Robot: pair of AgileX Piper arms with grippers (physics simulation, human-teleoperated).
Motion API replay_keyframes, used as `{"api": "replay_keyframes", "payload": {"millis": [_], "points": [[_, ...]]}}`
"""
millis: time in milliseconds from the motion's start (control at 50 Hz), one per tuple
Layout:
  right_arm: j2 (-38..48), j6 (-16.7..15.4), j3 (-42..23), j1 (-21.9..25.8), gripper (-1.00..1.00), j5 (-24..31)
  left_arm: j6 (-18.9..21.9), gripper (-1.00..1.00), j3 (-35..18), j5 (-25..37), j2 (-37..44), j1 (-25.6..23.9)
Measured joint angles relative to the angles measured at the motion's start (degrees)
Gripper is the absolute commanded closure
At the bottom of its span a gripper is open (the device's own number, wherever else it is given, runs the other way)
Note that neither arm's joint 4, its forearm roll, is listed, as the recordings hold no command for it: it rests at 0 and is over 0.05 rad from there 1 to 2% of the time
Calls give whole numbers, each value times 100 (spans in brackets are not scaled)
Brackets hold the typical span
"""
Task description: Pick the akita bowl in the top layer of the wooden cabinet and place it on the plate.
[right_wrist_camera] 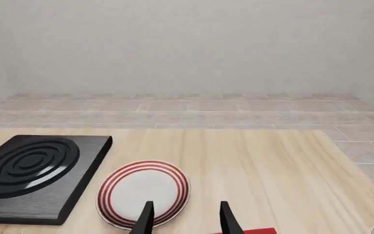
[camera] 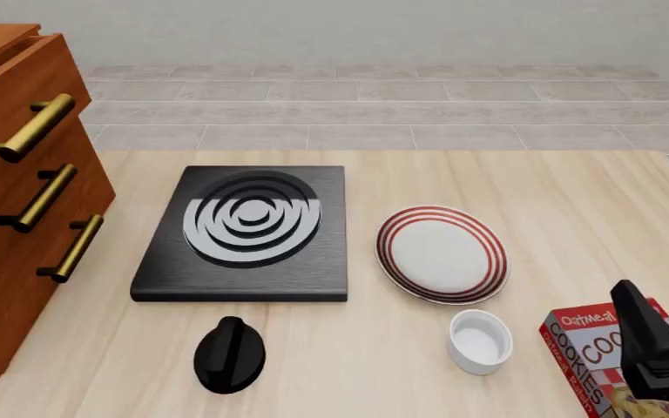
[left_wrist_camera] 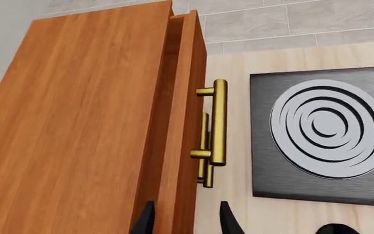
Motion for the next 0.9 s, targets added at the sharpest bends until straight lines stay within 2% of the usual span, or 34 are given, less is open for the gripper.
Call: {"api": "replay_keyframes", "payload": {"millis": [320, 900], "points": [[-21, 9, 1, -3, -100, 20, -117, -100, 61, -95, -37, -41], [-96, 40, 1, -25, -100, 84, -780, -100, -65, 96, 0, -412]]}}
